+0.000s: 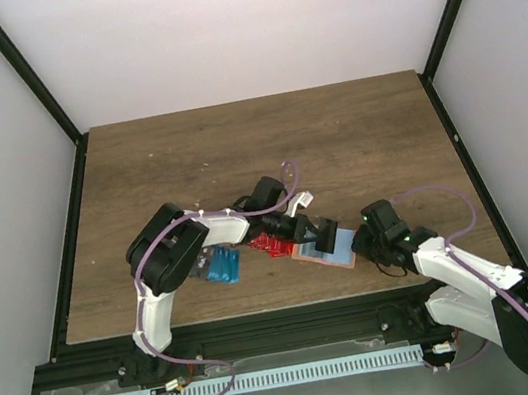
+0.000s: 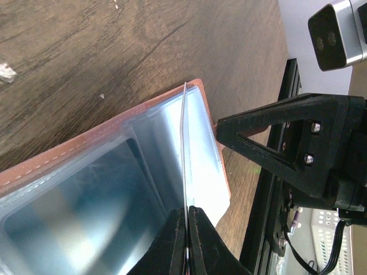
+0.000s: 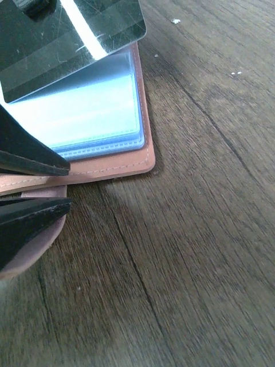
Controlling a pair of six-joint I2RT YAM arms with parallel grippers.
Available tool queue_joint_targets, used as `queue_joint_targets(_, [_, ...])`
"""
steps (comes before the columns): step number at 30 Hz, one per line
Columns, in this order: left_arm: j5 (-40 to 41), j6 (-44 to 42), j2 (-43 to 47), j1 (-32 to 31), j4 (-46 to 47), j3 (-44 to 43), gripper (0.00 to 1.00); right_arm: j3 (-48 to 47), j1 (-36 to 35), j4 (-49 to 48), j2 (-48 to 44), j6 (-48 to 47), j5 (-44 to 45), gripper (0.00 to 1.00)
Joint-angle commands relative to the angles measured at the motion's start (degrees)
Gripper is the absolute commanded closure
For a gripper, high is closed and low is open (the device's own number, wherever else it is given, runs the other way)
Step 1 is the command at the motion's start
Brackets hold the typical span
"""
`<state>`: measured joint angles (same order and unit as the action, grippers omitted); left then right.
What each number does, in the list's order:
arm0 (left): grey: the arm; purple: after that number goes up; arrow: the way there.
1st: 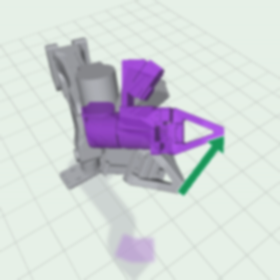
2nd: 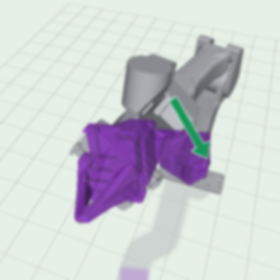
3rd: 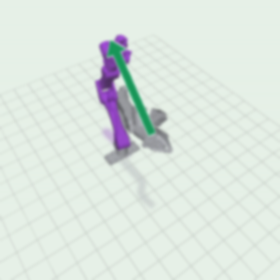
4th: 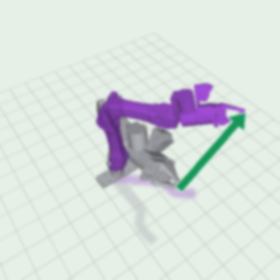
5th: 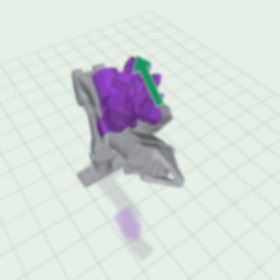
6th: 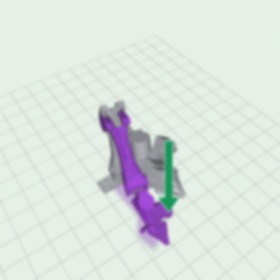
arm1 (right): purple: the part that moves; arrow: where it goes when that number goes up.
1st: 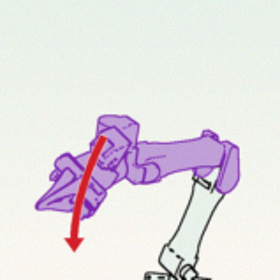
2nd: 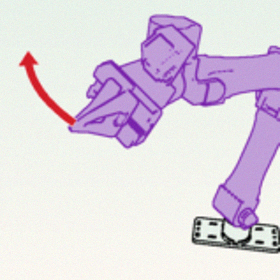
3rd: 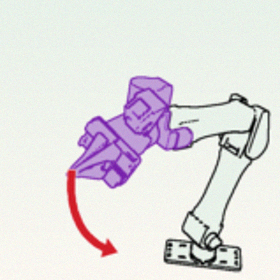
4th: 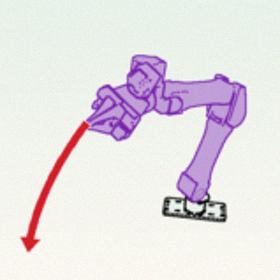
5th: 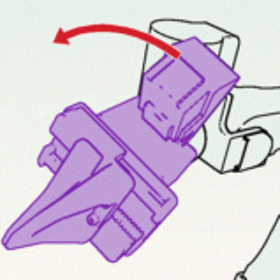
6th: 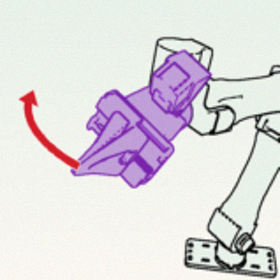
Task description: Put the credit cards into the card holder
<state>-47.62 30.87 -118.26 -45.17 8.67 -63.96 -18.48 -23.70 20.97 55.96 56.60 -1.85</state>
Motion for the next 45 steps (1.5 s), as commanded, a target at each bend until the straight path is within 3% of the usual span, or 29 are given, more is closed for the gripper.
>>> queue_joint_targets(1, [1.31,-0.63,-1.88,-0.34,-1.66,-1.55,0.96,1.6,0.29,-0.92,0.4,0.09,-2.64,0.89])
queue_joint_targets(8, [2.03,0.19,-1.91,-0.41,-3.13,-1.6,0.96,1.9,0.32,-1.47,0.07,0.25,-4.94,0.99])
queue_joint_targets(30, [3.84,10.45,0.99,-0.45,-5.25,1.91,0.96,4.07,0.3,-2.39,-0.99,2.6,-6.16,0.99])
queue_joint_targets(45, [1.69,10.25,0.16,-1.4,-8.41,1.39,0.96,4.07,0.28,-2.81,-0.77,2.91,-5.96,0.99])
